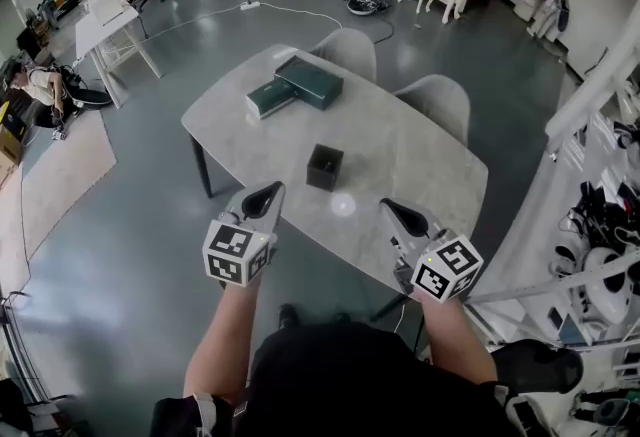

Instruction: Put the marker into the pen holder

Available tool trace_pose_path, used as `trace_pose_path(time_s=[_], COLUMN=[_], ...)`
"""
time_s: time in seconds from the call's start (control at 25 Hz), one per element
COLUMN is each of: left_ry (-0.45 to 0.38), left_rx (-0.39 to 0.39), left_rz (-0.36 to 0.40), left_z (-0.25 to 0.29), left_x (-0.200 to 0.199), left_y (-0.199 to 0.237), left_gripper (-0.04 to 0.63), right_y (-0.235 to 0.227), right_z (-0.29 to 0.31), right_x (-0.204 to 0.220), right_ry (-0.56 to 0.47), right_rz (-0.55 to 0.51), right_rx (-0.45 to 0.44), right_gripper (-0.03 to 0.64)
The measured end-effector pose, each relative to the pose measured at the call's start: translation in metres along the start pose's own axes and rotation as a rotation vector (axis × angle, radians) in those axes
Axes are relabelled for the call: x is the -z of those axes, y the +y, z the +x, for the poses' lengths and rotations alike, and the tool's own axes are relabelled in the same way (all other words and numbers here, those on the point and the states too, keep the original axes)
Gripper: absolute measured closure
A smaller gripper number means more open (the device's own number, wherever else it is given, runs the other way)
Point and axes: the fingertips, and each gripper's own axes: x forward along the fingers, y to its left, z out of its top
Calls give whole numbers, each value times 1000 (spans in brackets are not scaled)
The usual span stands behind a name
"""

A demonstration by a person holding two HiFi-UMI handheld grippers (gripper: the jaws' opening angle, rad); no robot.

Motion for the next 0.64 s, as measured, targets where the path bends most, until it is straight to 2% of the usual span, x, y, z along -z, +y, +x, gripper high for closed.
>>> trace_pose_path(time_s=[0.24,0.64], left_ry=[4,16], left_rx=[1,58], left_rz=[-32,-6], left_z=[-3,-6], left_x=[7,6], left_y=[13,2], left_gripper=[584,584], right_y=[-6,3], right_z=[0,7], right_x=[-1,10], right_ry=[8,23], right_rz=[-23,10], right_rx=[31,39], right_gripper=[615,615])
